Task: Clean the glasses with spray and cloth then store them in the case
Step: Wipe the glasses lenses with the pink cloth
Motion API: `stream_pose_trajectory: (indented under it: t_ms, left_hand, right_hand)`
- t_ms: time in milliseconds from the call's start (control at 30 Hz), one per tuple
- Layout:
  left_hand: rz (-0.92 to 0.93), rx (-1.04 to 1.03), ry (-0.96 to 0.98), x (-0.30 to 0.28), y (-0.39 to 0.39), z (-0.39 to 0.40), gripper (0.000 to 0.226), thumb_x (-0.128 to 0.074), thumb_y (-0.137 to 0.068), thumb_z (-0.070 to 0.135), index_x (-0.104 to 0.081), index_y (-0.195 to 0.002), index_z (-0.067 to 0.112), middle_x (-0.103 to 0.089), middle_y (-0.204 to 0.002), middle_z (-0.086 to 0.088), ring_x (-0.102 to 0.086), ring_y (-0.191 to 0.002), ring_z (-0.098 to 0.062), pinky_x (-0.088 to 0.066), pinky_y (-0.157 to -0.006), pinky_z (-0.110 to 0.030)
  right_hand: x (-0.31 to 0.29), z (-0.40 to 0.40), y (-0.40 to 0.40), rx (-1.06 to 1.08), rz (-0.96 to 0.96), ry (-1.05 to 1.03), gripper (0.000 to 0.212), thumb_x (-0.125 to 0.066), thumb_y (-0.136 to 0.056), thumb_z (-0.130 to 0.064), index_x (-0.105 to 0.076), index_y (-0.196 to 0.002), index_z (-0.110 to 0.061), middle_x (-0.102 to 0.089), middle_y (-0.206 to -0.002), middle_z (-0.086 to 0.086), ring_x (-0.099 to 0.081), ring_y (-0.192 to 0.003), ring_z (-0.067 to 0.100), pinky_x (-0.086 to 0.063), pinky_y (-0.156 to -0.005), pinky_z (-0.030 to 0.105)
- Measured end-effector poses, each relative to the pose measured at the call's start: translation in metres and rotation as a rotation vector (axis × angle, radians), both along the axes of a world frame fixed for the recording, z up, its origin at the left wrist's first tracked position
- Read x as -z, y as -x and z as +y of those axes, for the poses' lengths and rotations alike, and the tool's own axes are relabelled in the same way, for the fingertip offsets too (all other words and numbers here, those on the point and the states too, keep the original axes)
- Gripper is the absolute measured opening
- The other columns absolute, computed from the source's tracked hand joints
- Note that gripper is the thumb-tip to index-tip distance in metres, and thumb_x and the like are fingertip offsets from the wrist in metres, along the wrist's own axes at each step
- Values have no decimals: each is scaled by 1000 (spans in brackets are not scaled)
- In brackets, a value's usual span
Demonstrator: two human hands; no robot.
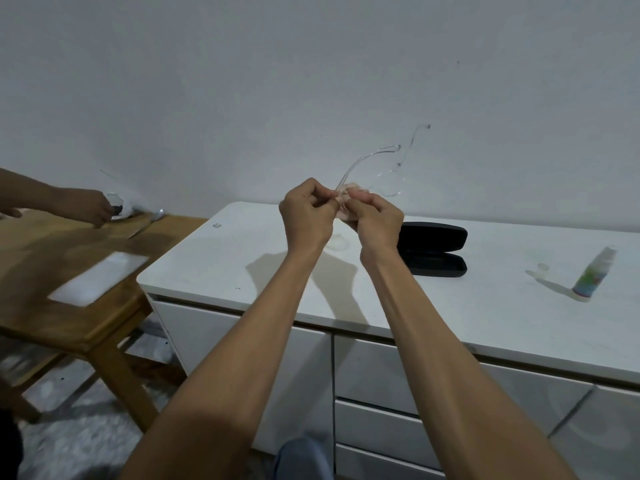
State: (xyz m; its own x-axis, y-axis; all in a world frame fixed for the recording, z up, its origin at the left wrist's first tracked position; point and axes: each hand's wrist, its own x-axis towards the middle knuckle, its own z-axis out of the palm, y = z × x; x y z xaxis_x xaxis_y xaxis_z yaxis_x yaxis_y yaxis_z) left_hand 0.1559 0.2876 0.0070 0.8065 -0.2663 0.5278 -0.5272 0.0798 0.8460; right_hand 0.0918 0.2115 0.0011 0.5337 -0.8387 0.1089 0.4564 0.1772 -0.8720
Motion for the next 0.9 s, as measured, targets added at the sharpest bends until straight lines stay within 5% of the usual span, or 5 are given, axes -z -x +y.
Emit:
stream_pose_trajectory:
  t_ms: [233, 367, 533, 733, 900]
  left_hand:
    - [41, 67, -76, 5, -23, 13, 12, -76, -76, -8, -64, -77, -6, -78, -79, -10, -73, -64, -23, -62, -75, -49]
    - [28, 49, -54, 6, -19, 11, 18, -76, -77, -6, -59, -73, -3, -78, -79, -6, -71, -61, -20, -62, -75, -48]
    - [24, 56, 6, 3, -3, 0, 18, -77, -79, -3, -59, -74, 0, -78, -78, -6, -75, -69, -22, -63, -76, -46]
    - [-11, 42, 23, -1, 0, -5, 17, -76, -79, -5, -59, -74, -3, -76, -75, -12, -75, -71, -27, -63, -71, -45]
    - [-32, 37, -26, 4, -3, 4, 18, -79, -79, -2, -62, -73, 0, -75, -73, -9, -74, -70, -24, -58, -67, -28]
  right_hand:
    - [3, -10, 21, -186, 249, 202, 7, -76, -81, 7, -75, -81, 0, -69, -67, 11, -67, -58, 23, -63, -76, 40]
    - [5, -1, 11, 87, 245, 141, 11, -80, -73, -4, -79, -68, -13, -76, -70, 7, -75, -70, 28, -62, -74, 37]
    - [1, 18, -7, 409, 24, -37, 12, -73, -79, 0, -80, -80, -9, -78, -78, -2, -72, -75, 8, -52, -67, 15]
    - [-1, 8, -16, 206, -41, -47, 15, -76, -81, 4, -79, -82, -11, -80, -91, 5, -78, -92, 23, -64, -81, 33]
    - [2, -12, -3, -37, 75, 109, 15, -72, -80, 10, -79, -87, -2, -78, -89, 16, -75, -76, 24, -64, -82, 38]
